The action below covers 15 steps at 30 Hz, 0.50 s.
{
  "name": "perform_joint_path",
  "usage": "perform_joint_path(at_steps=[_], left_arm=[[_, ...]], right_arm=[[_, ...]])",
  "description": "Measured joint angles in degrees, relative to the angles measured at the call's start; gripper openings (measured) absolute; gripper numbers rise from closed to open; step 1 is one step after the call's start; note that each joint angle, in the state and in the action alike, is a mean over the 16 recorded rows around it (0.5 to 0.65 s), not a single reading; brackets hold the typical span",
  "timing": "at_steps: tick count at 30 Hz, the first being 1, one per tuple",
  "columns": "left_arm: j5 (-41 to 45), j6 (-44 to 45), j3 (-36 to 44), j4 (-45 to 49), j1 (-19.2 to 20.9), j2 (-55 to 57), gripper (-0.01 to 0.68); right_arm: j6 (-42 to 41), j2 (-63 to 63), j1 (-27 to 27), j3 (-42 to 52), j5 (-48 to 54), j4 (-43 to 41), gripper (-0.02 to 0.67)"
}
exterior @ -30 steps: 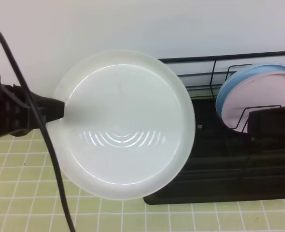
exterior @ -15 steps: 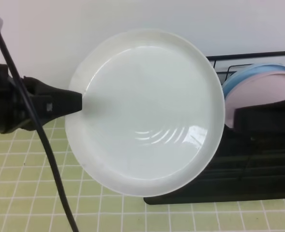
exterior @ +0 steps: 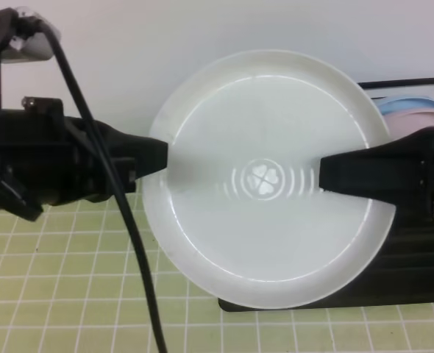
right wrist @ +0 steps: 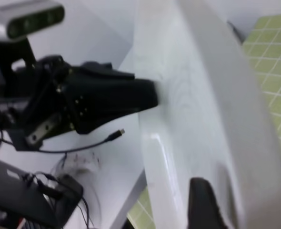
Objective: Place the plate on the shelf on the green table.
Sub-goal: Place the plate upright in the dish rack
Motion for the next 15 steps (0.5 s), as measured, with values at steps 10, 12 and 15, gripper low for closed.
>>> perform_joint_path(at_steps=[10, 12, 15], left_arm=[[1.06, -1.41, 0.0, -0.38, -2.45, 1.51, 0.15], [1.97, -1.75, -0.01, -0.6, -2.45, 1.62, 0.202], [3.22, -2.28, -0.02, -0.93, -2.45, 1.42, 0.276]], right_arm=[[-9.53, 2.09, 0.0, -0.11, 0.28, -4.17, 0.156], [-11.05, 2.14, 0.0, -0.5, -0.34, -6.56, 0.131], [-12.3, 2.16, 0.0, -1.66, -1.6, -11.53, 0.122]])
